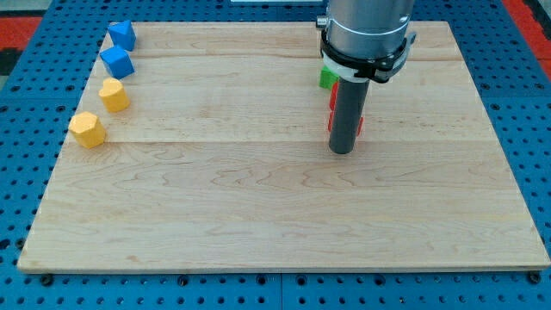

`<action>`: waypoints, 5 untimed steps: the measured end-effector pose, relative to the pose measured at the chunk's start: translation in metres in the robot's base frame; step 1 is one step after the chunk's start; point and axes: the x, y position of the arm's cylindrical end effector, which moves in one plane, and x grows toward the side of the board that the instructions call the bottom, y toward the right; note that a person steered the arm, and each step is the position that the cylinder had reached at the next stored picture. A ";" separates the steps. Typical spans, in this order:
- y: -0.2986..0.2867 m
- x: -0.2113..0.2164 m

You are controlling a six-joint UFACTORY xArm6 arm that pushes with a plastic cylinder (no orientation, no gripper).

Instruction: Move the red star away from the red circle

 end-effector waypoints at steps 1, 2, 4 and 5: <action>0.001 0.000; 0.032 -0.002; 0.071 -0.070; 0.056 -0.120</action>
